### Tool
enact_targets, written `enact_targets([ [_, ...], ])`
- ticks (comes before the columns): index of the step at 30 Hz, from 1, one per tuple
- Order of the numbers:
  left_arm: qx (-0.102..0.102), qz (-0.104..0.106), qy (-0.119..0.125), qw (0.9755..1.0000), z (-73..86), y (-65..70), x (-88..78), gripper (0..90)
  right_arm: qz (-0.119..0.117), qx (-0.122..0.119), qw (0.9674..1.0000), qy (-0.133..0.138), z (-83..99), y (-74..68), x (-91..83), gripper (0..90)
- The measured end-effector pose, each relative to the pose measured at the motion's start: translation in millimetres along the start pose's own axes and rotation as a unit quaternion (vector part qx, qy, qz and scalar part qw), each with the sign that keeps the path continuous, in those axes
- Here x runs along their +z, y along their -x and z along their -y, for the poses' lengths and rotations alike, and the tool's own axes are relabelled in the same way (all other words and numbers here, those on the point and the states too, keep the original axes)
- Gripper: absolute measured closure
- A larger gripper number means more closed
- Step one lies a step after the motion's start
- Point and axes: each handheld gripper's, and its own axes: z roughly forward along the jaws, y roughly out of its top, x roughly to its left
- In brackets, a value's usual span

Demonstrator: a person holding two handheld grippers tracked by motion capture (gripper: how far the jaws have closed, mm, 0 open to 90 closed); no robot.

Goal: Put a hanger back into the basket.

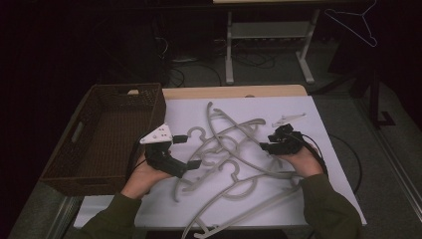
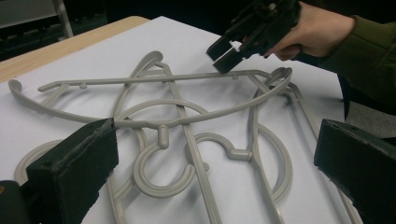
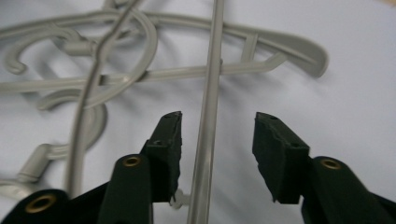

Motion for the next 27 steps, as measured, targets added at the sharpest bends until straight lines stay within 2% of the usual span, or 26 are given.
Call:
enact_targets([
  [1, 0.000, 0.001, -0.002, 1.0000, 0.7, 0.0, 1.1, 0.0, -0.005, 0.001, 0.9999, -0.012, -3.1, -1.0, 8.2, 56.4],
  [5, -0.002, 0.001, -0.004, 1.0000, 1.8, -0.5, 1.9, 0.0, 0.002, -0.003, 0.9993, -0.036, -9.1, -5.1, 19.2, 63.4],
  [7, -0.003, 0.001, -0.003, 1.0000, 2.6, -0.7, 2.3, 0.0, 0.007, 0.004, 0.9987, -0.050, -10.5, -6.2, 24.1, 68.9],
  [9, -0.004, 0.000, -0.003, 1.0000, 3.3, -1.0, 2.2, 0.0, 0.015, 0.007, 0.9984, -0.055, -10.6, -6.9, 25.6, 74.9],
  [11, -0.004, 0.001, -0.005, 1.0000, 3.3, -1.2, 1.6, 0.0, 0.012, 0.011, 0.9982, -0.057, -10.6, -6.7, 25.6, 78.2],
  [13, -0.005, 0.001, -0.002, 1.0000, 2.7, -1.2, 1.2, 0.0, 0.018, 0.020, 0.9979, -0.059, -10.7, -6.6, 25.3, 80.3],
  [17, -0.004, 0.002, -0.002, 1.0000, 2.5, -0.8, 1.1, 0.0, 0.023, 0.032, 0.9974, -0.061, -10.6, -6.9, 24.8, 80.5],
  [18, -0.004, 0.001, -0.003, 1.0000, 2.6, -1.0, 1.0, 0.0, 0.036, 0.042, 0.9966, -0.062, -11.4, -7.6, 23.8, 80.6],
  [20, -0.003, 0.001, -0.004, 1.0000, 2.7, -0.9, 0.8, 0.0, 0.042, 0.056, 0.9954, -0.065, -11.9, -8.4, 23.2, 80.6],
  [23, -0.003, 0.002, -0.004, 1.0000, 2.6, -1.2, 0.7, 0.0, 0.039, 0.079, 0.9937, -0.070, -12.3, -12.4, 21.6, 80.5],
  [27, -0.003, 0.002, -0.004, 1.0000, 2.6, -1.2, 1.5, 0.0, 0.031, 0.083, 0.9932, -0.076, -12.7, -21.0, 22.0, 79.8],
])
